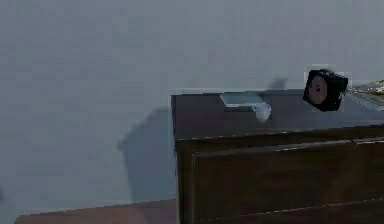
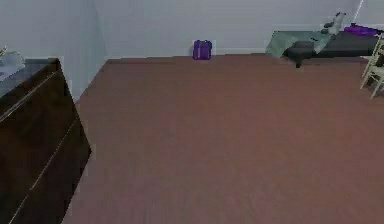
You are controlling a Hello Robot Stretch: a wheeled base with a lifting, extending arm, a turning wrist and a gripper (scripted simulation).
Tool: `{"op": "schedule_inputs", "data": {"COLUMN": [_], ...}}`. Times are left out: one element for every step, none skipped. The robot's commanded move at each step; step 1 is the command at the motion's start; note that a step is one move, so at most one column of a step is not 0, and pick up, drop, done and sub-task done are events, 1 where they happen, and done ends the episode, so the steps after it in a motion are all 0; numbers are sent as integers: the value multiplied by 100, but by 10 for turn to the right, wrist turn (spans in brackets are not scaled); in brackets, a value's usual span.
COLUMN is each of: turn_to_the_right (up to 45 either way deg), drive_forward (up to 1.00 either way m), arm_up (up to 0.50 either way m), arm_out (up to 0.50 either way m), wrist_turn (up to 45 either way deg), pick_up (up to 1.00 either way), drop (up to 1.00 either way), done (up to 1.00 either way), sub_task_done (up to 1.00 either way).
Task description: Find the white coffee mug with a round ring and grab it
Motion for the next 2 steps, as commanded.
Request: {"op": "schedule_inputs", "data": {"turn_to_the_right": [-450,-240], "drive_forward": [0,0], "arm_up": [0,0], "arm_out": [0,0], "wrist_turn": [0,0], "pick_up": [0,0], "drop": [0,0], "done": [0,0], "sub_task_done": [0,0]}}
